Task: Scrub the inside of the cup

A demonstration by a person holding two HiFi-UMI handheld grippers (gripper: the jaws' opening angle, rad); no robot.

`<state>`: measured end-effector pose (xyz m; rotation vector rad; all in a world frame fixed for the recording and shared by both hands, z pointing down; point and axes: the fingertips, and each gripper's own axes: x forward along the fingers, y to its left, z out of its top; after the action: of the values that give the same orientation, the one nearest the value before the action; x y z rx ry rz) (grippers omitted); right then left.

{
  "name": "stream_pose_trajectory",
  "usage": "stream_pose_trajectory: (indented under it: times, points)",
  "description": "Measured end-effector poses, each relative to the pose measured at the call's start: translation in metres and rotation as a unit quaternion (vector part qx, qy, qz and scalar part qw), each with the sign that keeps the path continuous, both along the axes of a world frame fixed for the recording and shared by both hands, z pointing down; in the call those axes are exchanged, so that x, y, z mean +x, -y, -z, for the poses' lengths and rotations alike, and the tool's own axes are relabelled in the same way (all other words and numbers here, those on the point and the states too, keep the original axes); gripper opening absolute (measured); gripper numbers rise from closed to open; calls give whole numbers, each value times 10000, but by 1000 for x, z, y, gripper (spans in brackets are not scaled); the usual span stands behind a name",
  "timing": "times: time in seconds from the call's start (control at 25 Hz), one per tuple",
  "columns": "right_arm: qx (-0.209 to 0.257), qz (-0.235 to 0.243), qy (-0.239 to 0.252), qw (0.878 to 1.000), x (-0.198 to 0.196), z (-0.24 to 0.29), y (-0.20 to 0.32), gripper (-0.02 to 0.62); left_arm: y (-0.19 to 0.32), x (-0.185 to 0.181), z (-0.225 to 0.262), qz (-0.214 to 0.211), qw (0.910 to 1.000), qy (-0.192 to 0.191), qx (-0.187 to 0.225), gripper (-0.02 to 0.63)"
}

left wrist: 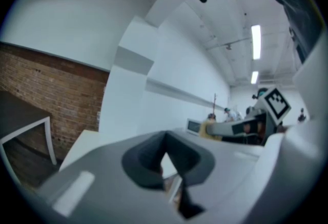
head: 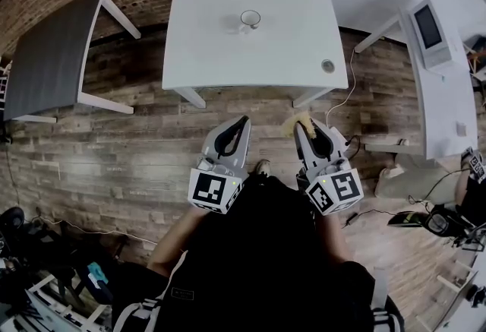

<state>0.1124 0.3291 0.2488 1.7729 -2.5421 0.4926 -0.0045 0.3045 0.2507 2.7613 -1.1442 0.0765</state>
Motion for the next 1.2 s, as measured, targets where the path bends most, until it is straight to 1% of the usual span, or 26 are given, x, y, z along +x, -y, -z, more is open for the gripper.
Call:
stream_pose_trajectory:
  times: [0.2,0.4,0.52,0.64,0.72,0.92,1.04,1.2]
  points:
    - [120,178,104,9997,13,4,-10,76,-9,13,-5,161,9999,15,-59,3]
    - [-145,465,-94,9988,35,-16,3,77,-6,37,-11,306,9994,170,-87,3]
    - [-104,557,-17,9984,41,-18,16,75,3,37,-10,470,9984,329,-4,3]
    - [-121,598,55,9981,40,-20,30,75,17,29,-8,671,9971,353,-28,3]
    - [-145,587,57,9982,38,-22,39,75,26,25,-10,728,9968,334,-77,3]
    - [-226,507,-67,9984,30,-29,81,74,68,19,-24,634,9974,295,-157,3]
    - [-282,350,-114,9989,23,-32,111,72,103,13,-27,543,9982,218,-147,3]
    - [-342,232,-180,9990,6,-34,159,74,155,0,-28,317,9992,186,-147,3]
